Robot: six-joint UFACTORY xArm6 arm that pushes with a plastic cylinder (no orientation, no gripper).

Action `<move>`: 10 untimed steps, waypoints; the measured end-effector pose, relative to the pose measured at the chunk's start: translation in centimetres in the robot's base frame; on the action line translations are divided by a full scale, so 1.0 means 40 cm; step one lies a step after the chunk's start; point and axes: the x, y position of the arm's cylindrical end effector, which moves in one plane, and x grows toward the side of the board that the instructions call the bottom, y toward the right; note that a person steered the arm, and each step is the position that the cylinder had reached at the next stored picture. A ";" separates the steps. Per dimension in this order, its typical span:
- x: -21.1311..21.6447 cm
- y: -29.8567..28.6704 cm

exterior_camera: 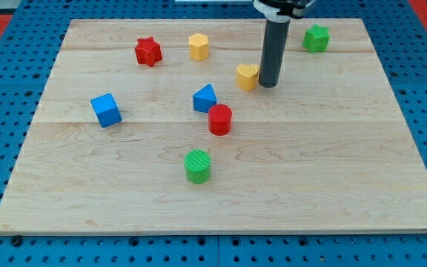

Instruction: Nudge the yellow hexagon to its top a bit

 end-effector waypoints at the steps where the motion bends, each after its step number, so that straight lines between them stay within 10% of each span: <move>1: -0.056 0.024; 4: -0.214 -0.071; 8: -0.105 -0.265; 10: -0.064 -0.592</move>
